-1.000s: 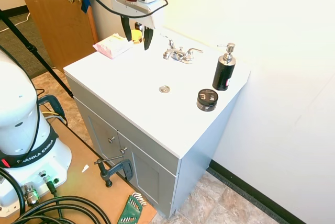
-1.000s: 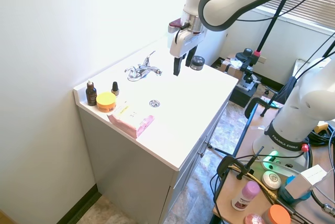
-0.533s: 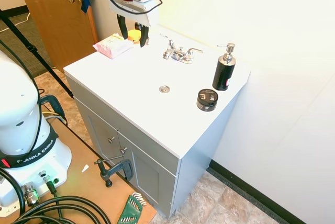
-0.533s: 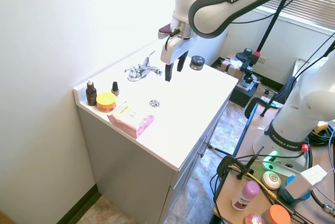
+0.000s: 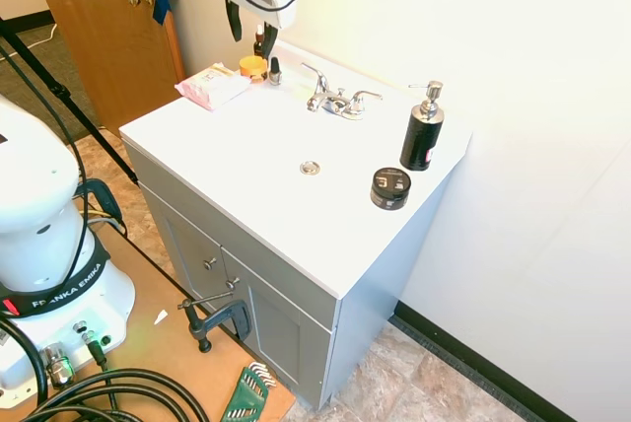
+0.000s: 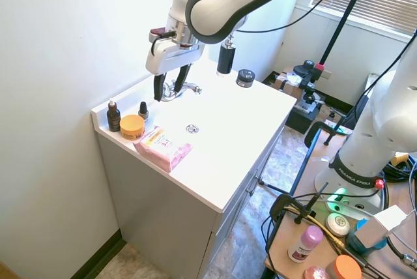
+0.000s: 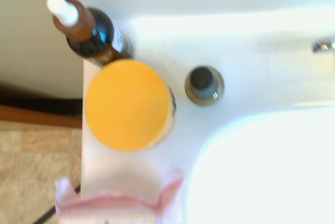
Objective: Turn on the hot water
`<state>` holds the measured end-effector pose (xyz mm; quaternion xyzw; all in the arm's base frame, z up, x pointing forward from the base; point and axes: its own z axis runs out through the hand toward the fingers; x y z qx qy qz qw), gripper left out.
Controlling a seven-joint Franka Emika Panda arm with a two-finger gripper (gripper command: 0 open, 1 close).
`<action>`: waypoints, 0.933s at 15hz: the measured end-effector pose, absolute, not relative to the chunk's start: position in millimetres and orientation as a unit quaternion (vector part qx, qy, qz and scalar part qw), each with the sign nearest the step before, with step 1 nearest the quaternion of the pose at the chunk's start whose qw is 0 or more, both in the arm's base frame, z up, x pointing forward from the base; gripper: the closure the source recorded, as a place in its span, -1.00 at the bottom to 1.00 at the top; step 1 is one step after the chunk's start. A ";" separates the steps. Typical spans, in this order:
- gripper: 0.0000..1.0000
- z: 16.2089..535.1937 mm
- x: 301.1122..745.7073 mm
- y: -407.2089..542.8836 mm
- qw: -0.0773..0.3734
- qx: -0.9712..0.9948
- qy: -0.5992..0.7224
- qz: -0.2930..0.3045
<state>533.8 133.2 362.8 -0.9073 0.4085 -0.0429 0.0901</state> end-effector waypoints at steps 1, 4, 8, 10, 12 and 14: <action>-1.00 359.1 539.9 136.0 0.091 -0.903 0.416 -0.054; -1.00 347.4 553.2 133.4 0.088 -0.896 0.431 -0.065; -1.00 340.2 565.2 128.1 0.103 -0.886 0.440 -0.103; -1.00 331.8 573.3 132.0 0.112 -0.882 0.443 -0.116; -1.00 329.5 582.7 135.8 0.121 -0.879 0.443 -0.132; -1.00 331.0 590.8 133.6 0.123 -0.876 0.440 -0.153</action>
